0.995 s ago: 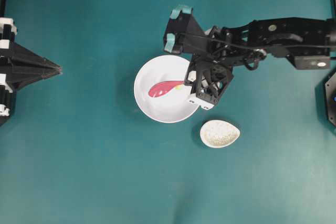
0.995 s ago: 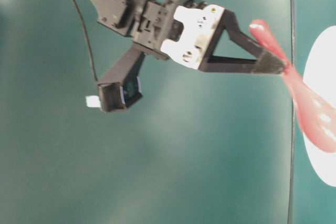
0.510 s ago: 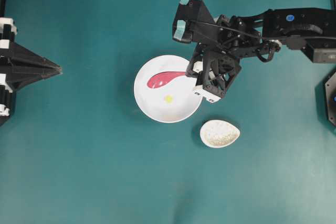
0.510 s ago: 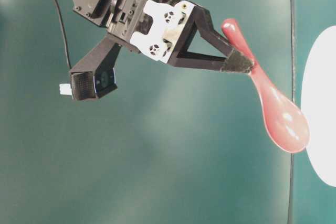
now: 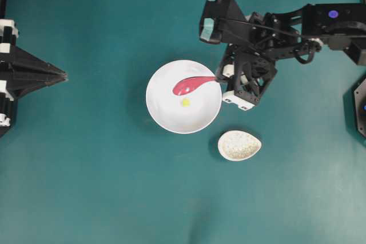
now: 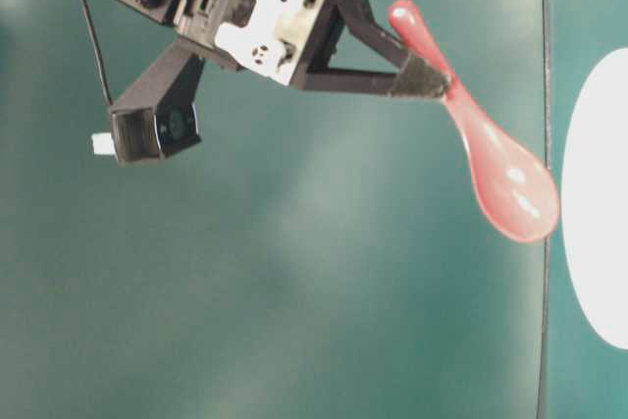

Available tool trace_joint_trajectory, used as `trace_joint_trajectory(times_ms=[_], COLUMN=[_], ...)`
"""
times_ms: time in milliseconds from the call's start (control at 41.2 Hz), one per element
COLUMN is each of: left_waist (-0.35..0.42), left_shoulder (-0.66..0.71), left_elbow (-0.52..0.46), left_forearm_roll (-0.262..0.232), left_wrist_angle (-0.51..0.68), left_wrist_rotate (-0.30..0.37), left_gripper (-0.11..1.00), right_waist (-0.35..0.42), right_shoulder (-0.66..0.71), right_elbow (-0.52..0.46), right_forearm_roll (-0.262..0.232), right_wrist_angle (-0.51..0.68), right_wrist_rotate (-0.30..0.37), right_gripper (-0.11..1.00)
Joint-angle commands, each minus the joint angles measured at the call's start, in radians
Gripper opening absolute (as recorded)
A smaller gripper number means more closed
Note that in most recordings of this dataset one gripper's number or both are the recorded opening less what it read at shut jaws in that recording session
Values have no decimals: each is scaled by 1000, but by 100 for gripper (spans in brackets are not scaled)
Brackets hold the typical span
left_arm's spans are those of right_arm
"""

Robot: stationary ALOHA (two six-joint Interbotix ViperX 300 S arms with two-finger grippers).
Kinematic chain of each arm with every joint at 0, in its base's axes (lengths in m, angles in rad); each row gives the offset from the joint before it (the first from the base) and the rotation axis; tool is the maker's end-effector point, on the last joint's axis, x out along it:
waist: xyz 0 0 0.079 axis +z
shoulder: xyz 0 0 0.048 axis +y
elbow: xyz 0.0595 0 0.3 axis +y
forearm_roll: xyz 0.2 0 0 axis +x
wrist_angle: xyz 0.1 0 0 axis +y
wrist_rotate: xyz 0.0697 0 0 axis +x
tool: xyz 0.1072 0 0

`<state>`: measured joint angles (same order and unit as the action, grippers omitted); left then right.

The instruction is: Scoop the yellow hexagonal prism block from the bowl with a spoon using the right arm.

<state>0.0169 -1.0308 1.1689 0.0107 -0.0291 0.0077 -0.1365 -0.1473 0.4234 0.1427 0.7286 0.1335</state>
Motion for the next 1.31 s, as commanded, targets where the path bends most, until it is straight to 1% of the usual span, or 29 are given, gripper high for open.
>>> trace_joint_trajectory(times_ms=[0, 121, 243, 413, 534, 607, 728, 923, 1068, 1287], left_waist=[2, 2, 2, 2, 2, 2, 2, 2, 2, 2], left_shoulder=[6, 6, 9, 9, 11, 11, 12, 14, 15, 15], left_elbow=[-29, -28, -28, -28, -28, -28, -28, -26, -26, -25], left_forearm_roll=[3, 3, 3, 3, 3, 3, 3, 3, 3, 3], left_wrist_angle=[-5, -5, -5, -5, -8, -8, -8, -6, -6, -8], left_wrist_rotate=[2, 2, 2, 2, 2, 0, 0, 0, -2, -2], left_gripper=[8, 8, 8, 8, 8, 8, 8, 8, 8, 8], right_waist=[23, 61, 107, 169, 207, 225, 250, 275, 287, 318], right_shoulder=[-51, -98, -166, -255, -281, -284, -282, -282, -282, -282], right_elbow=[17, 74, 158, 295, 373, 410, 460, 538, 601, 655], right_forearm_roll=[3, 2, 2, 2, 0, 0, 0, 9, 34, 43], right_wrist_angle=[-6, -37, -127, -275, -341, -371, -430, -522, -569, -618], right_wrist_rotate=[26, 63, 117, 225, 287, 310, 333, 350, 377, 423], right_gripper=[7, 7, 7, 7, 7, 7, 7, 7, 7, 7])
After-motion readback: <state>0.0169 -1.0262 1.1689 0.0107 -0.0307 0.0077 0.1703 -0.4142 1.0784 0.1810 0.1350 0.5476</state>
